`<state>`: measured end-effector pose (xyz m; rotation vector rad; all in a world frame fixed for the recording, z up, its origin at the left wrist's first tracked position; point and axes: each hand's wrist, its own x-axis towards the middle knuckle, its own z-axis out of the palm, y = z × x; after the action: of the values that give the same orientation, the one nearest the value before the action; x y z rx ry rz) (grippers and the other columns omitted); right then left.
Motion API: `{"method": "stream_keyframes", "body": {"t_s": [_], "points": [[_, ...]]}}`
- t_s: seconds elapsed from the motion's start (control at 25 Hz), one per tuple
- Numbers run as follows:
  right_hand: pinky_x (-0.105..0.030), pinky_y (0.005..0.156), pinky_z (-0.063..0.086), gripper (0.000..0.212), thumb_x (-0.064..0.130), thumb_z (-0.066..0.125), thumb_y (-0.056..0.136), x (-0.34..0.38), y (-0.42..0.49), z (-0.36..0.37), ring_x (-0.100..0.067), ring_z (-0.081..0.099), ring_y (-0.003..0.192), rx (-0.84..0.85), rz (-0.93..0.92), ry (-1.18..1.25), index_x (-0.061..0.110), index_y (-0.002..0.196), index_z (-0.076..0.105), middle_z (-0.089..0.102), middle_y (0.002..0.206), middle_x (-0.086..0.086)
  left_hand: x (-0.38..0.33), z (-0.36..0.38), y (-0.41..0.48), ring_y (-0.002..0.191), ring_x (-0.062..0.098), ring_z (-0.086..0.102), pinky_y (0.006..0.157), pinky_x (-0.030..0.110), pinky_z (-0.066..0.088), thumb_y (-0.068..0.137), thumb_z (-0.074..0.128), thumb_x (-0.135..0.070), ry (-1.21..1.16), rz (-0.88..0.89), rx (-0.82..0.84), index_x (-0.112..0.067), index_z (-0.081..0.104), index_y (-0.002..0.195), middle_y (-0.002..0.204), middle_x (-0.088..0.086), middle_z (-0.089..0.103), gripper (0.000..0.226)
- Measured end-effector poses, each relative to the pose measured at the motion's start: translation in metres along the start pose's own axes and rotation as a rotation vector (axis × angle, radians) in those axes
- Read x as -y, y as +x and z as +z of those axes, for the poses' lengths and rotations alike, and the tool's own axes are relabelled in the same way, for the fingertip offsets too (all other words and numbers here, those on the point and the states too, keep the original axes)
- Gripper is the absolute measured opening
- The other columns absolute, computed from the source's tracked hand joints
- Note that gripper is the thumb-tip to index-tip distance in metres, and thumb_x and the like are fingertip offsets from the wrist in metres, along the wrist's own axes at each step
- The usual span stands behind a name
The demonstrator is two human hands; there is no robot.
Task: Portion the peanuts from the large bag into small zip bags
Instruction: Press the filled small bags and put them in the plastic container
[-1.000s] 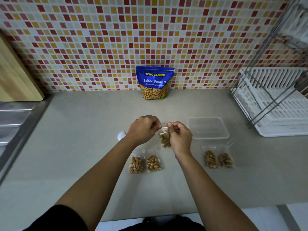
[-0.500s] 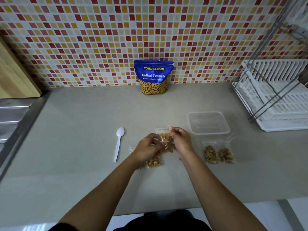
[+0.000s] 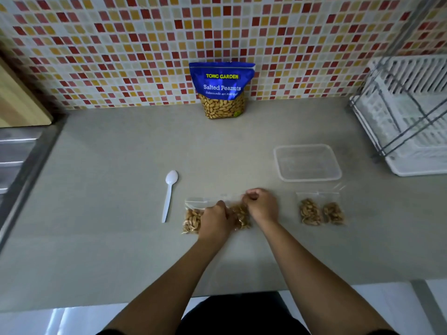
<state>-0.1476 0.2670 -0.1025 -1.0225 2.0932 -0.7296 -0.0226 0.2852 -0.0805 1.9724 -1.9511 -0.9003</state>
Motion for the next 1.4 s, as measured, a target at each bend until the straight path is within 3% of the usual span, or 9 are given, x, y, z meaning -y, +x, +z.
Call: {"method": "stream_keyframes", "body": {"t_s": [0.16,0.28,0.44,0.64,0.96,1.2,1.32,1.4], "points": [[-0.021,0.079,0.044,0.024,0.021,0.062,0.082,-0.004,0.0,-0.024,-0.022,0.066,0.097,-0.074,-0.007,0.008,0.014,0.105,0.068,0.072,0.102,-0.005,-0.016,0.005,0.005,0.078,0.034,0.065,0.068,0.036,0.049,0.087,0.053,-0.016,0.003,0.121,-0.046,-0.002,0.061,0.09,0.082,0.02,0.069,0.016],[-0.03,0.08,0.05,0.018,0.022,0.061,0.081,-0.018,0.004,-0.059,-0.025,0.068,0.09,-0.219,-0.025,-0.002,0.018,0.097,0.069,0.074,0.092,-0.004,-0.041,0.023,0.017,0.078,0.033,0.067,0.073,0.038,0.053,0.086,0.054,-0.021,-0.026,0.136,0.008,-0.005,0.064,0.089,0.08,0.019,0.071,0.019],[-0.033,0.079,0.052,0.019,0.022,0.062,0.079,-0.049,0.011,-0.107,-0.026,0.068,0.089,-0.337,0.04,-0.05,0.019,0.098,0.068,0.073,0.093,-0.005,-0.083,0.062,0.024,0.091,0.032,0.065,0.082,0.032,0.05,0.088,0.058,-0.023,-0.088,0.26,0.118,-0.007,0.066,0.107,0.101,0.018,0.069,0.027],[-0.035,0.089,0.049,0.033,0.034,0.061,0.085,-0.088,0.024,-0.124,-0.029,0.061,0.106,-0.178,0.095,-0.262,0.017,0.113,0.064,0.066,0.114,-0.009,-0.125,0.099,0.028,0.103,0.037,0.058,0.087,0.037,0.045,0.09,0.052,-0.023,-0.058,0.23,0.158,-0.005,0.059,0.116,0.114,0.02,0.059,0.032],[-0.038,0.084,0.052,0.03,0.033,0.063,0.082,-0.089,0.035,-0.122,-0.031,0.063,0.1,-0.179,0.103,-0.319,0.013,0.105,0.062,0.068,0.103,-0.01,-0.144,0.11,0.038,0.107,0.03,0.061,0.089,0.032,0.047,0.085,0.057,-0.018,-0.19,-0.139,0.161,-0.011,0.062,0.11,0.111,0.012,0.068,0.027],[-0.033,0.086,0.051,0.029,0.032,0.07,0.078,-0.086,0.037,-0.124,-0.028,0.065,0.101,-0.128,0.139,-0.283,0.013,0.1,0.066,0.071,0.103,-0.009,-0.136,0.105,0.031,0.099,0.027,0.064,0.081,0.025,0.046,0.085,0.058,-0.014,-0.241,-0.127,0.174,-0.01,0.07,0.095,0.101,0.012,0.071,0.017],[-0.027,0.088,0.046,0.027,0.028,0.069,0.08,-0.083,0.034,-0.121,-0.024,0.063,0.104,-0.087,0.123,-0.262,0.017,0.103,0.065,0.07,0.107,-0.005,-0.127,0.097,0.025,0.098,0.027,0.062,0.075,0.019,0.039,0.085,0.056,-0.01,-0.269,-0.087,0.166,-0.008,0.069,0.096,0.101,0.012,0.07,0.017],[-0.028,0.09,0.045,0.031,0.023,0.067,0.081,-0.078,0.031,-0.116,-0.025,0.062,0.107,-0.043,0.047,-0.238,0.013,0.11,0.064,0.069,0.111,-0.007,-0.12,0.093,0.02,0.099,0.029,0.061,0.078,0.022,0.039,0.088,0.053,-0.01,-0.319,-0.081,0.159,-0.007,0.066,0.101,0.102,0.015,0.069,0.018]]}}
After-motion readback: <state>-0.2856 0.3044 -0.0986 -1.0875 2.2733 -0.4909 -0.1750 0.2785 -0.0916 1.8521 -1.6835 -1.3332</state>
